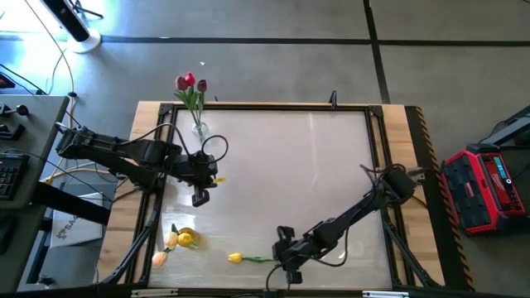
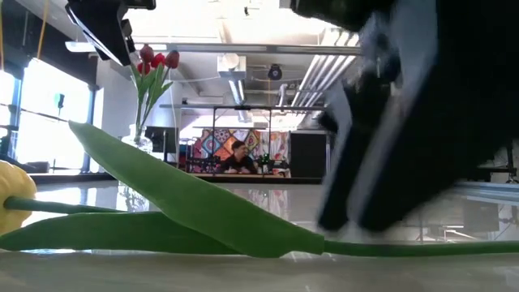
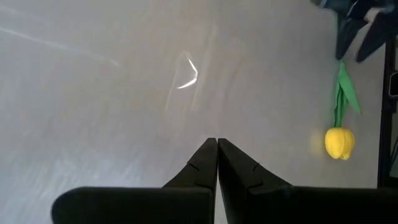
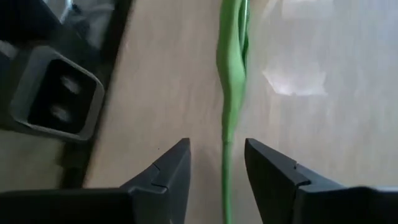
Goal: Sort flowers into vase by color
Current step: Put the yellow flower into the yellow vase
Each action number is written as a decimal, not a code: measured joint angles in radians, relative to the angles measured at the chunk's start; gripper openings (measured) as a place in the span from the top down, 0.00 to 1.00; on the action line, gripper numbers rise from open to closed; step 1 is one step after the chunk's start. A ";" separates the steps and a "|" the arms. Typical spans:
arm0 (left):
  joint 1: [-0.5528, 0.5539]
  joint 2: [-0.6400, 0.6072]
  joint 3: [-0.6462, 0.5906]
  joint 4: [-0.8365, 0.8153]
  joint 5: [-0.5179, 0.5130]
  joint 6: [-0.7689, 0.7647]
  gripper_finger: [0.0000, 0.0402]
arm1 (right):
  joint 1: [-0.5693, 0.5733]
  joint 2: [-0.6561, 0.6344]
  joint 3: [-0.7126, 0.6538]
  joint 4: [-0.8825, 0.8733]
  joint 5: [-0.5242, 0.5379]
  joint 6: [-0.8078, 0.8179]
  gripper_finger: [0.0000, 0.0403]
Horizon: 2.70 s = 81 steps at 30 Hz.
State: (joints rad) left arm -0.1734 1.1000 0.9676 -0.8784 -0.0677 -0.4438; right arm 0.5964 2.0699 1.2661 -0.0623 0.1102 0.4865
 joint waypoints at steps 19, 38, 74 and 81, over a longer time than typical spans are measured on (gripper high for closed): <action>0.000 -0.001 0.000 -0.001 -0.008 0.001 1.00 | 0.006 0.039 0.011 -0.094 0.067 -0.008 0.98; 0.000 -0.079 0.000 0.036 -0.058 -0.069 0.99 | -0.001 -0.057 0.003 0.163 0.808 0.351 1.00; -0.005 -0.158 0.001 0.659 0.034 0.173 0.63 | -0.309 -0.120 0.005 1.389 0.360 -0.435 1.00; -0.005 -0.081 0.001 0.827 0.064 0.230 0.63 | -0.358 -0.120 0.048 1.372 0.222 -0.374 1.00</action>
State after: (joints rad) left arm -0.1787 1.0194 0.9684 -0.0518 -0.0039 -0.2143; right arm 0.2381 1.9503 1.3144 1.3096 0.3323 0.1126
